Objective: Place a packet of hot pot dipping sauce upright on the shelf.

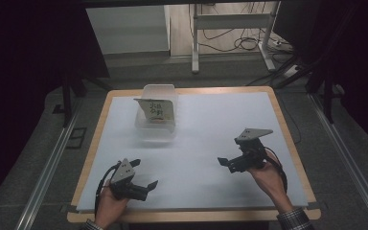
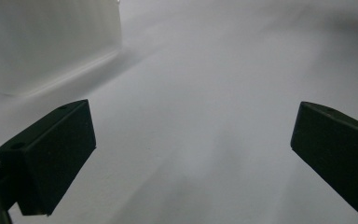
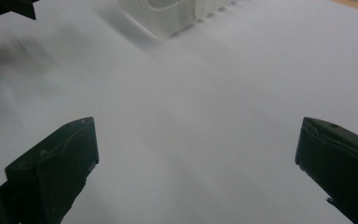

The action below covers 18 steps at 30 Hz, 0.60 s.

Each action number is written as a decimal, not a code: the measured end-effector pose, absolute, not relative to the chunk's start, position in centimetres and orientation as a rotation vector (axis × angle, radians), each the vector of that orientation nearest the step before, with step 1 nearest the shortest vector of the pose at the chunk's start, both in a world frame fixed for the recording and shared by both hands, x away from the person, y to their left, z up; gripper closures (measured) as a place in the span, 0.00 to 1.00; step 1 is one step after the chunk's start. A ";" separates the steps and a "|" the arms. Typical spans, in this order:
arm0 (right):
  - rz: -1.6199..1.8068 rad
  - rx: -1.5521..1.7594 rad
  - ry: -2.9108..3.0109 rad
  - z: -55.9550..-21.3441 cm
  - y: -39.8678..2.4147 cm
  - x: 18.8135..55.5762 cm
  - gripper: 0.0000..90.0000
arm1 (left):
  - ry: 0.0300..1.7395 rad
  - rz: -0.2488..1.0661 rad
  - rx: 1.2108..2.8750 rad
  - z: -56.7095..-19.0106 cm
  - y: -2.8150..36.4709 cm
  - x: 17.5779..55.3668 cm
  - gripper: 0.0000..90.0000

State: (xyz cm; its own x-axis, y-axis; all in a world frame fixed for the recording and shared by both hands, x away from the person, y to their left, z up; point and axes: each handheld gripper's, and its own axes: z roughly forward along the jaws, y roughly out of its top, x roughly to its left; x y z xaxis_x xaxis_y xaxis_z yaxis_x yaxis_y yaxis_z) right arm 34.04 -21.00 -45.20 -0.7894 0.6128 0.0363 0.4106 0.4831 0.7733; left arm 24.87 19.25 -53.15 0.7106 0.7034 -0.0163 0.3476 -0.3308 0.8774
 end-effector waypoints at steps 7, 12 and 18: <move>1.146 0.884 2.478 -46.1 -22.5 32.8 0.00 | 0.809 0.458 1.947 -53.2 19.2 24.9 0.00; 1.083 0.898 2.488 -47.1 -23.5 31.9 0.00 | 0.809 0.459 1.948 -53.2 19.2 24.8 0.00; 1.033 0.940 2.513 -48.4 -24.6 31.2 0.00 | 0.807 0.460 1.953 -53.2 19.2 24.8 0.00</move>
